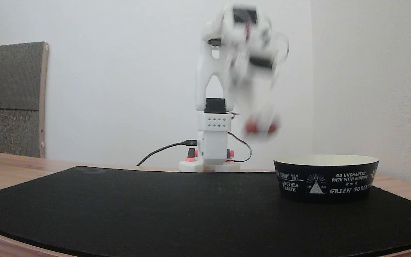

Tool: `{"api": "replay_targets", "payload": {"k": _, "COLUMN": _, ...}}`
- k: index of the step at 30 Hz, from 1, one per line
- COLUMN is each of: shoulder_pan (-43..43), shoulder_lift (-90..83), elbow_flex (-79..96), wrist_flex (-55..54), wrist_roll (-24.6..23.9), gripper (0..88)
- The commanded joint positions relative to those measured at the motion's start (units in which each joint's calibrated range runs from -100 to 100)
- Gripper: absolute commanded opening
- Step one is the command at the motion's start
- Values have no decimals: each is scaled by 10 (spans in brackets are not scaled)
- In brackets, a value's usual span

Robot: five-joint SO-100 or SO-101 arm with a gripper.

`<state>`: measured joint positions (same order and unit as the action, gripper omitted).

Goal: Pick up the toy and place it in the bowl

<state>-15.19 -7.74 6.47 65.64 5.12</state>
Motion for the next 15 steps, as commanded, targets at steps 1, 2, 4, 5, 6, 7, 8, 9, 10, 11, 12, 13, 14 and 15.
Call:
{"api": "replay_targets", "payload": {"k": 1, "shoulder_pan": -84, "shoulder_lift": -98, "elbow_flex": 80, "wrist_flex": -31, "wrist_roll": -3, "gripper": 41}}
{"api": "replay_targets", "payload": {"k": 2, "shoulder_pan": -96, "shoulder_lift": -98, "elbow_flex": 115, "wrist_flex": -56, "wrist_roll": -3, "gripper": 46}}
{"api": "replay_targets", "payload": {"k": 4, "shoulder_pan": -129, "shoulder_lift": -98, "elbow_flex": 219, "wrist_flex": -148, "wrist_roll": -3, "gripper": 55}}
{"api": "replay_targets", "payload": {"k": 5, "shoulder_pan": -139, "shoulder_lift": -98, "elbow_flex": 251, "wrist_flex": -181, "wrist_roll": -3, "gripper": 77}}
{"api": "replay_targets", "payload": {"k": 6, "shoulder_pan": -145, "shoulder_lift": -98, "elbow_flex": 282, "wrist_flex": -217, "wrist_roll": -3, "gripper": 120}}
{"api": "replay_targets", "payload": {"k": 7, "shoulder_pan": -146, "shoulder_lift": -98, "elbow_flex": 308, "wrist_flex": -248, "wrist_roll": -8, "gripper": 185}}
{"api": "replay_targets", "payload": {"k": 8, "shoulder_pan": -144, "shoulder_lift": -100, "elbow_flex": 344, "wrist_flex": -296, "wrist_roll": -31, "gripper": 327}}
{"api": "replay_targets", "payload": {"k": 9, "shoulder_pan": -143, "shoulder_lift": -101, "elbow_flex": 349, "wrist_flex": -306, "wrist_roll": -37, "gripper": 376}}
{"api": "replay_targets", "payload": {"k": 10, "shoulder_pan": -143, "shoulder_lift": -103, "elbow_flex": 351, "wrist_flex": -306, "wrist_roll": -37, "gripper": 405}}
{"api": "replay_targets", "payload": {"k": 11, "shoulder_pan": -142, "shoulder_lift": -106, "elbow_flex": 350, "wrist_flex": -300, "wrist_roll": -36, "gripper": 406}}
{"api": "replay_targets", "payload": {"k": 12, "shoulder_pan": -140, "shoulder_lift": -106, "elbow_flex": 350, "wrist_flex": -296, "wrist_roll": -34, "gripper": 396}}
{"api": "replay_targets", "payload": {"k": 13, "shoulder_pan": -125, "shoulder_lift": -107, "elbow_flex": 349, "wrist_flex": -300, "wrist_roll": -33, "gripper": 371}}
{"api": "replay_targets", "payload": {"k": 14, "shoulder_pan": -112, "shoulder_lift": -109, "elbow_flex": 349, "wrist_flex": -302, "wrist_roll": -33, "gripper": 364}}
{"api": "replay_targets", "payload": {"k": 15, "shoulder_pan": -99, "shoulder_lift": -114, "elbow_flex": 348, "wrist_flex": -302, "wrist_roll": -33, "gripper": 364}}
